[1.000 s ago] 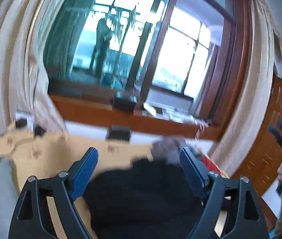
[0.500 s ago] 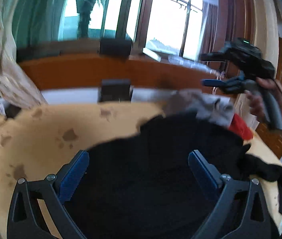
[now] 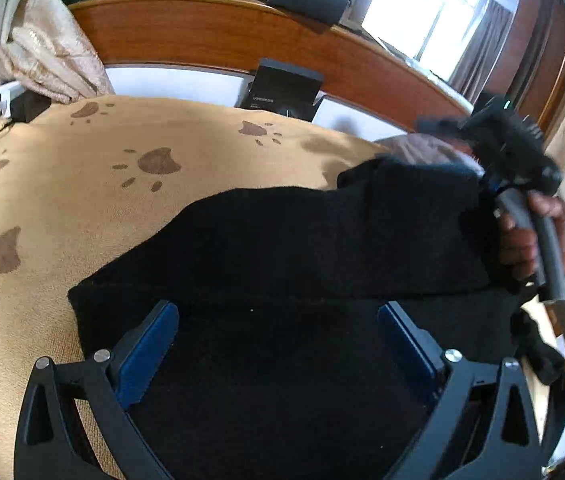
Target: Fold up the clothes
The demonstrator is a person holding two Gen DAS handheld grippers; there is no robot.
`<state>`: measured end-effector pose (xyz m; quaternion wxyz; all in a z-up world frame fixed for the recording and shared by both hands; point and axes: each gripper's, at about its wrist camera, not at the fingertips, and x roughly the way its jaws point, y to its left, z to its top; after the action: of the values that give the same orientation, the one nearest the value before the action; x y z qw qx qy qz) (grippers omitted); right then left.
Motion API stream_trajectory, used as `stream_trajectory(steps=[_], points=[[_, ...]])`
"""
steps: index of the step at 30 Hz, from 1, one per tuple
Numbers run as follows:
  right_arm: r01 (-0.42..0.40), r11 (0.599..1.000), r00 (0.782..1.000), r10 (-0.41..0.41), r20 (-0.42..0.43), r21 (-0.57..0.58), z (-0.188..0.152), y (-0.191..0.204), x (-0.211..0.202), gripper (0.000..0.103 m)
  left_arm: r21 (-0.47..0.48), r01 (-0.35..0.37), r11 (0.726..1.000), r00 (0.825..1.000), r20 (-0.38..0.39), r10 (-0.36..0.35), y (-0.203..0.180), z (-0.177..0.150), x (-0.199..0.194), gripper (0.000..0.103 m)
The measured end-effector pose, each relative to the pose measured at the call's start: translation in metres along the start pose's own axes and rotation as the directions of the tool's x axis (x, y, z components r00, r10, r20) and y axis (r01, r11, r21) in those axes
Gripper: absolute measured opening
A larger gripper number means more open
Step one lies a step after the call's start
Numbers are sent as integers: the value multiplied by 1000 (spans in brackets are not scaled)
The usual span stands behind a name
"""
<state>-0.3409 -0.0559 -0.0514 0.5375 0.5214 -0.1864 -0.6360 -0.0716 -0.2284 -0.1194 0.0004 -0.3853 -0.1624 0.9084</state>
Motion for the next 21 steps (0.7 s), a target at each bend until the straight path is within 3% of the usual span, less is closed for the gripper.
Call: stream_trajectory(steps=[3,4,5,8,10,11,12,15,17,19,21], points=[[-183,972,982,187,12,-150,-14,40,-11,80,-12,14,1000,1000,2,-14,2,-1,-2,101],[-208,960,977,212,-2,-189,-19,50,-13,80,-14,16,1000,1000,2,-16,2,-1,-2,101],[-181,956,983,184,-9,-231,-24,58,-13,80,-13,15,1000,1000,0,-15,3,0,-2,101],[4,961,999,7,40,-277,-28,59,-22,80,-4,5,1000,1000,-5,-5,2,1,-1,101],[154,975,983,-136,121,-160,-18,36,-31,80,-2,2,1000,1000,-6,-2,2,1,0,101],[191,977,975,-177,136,-99,-13,25,-34,80,-1,1,1000,1000,-7,-1,2,1,0,101],[203,979,970,-200,140,-4,-9,8,-40,80,0,0,1000,1000,-7,0,1,1,0,101],[109,984,991,-118,64,138,-12,-23,-36,80,-3,5,1000,1000,-8,-5,1,2,0,101],[156,977,988,-152,-39,146,-20,-24,-18,80,-3,5,1000,1000,-10,-5,1,2,0,101],[250,964,965,-239,-109,93,-25,-15,-3,81,1,1,1000,1000,-12,-1,-1,2,1,102],[202,974,977,-193,-93,99,-22,-6,2,82,4,-3,1000,1000,-13,3,-2,1,1,102]])
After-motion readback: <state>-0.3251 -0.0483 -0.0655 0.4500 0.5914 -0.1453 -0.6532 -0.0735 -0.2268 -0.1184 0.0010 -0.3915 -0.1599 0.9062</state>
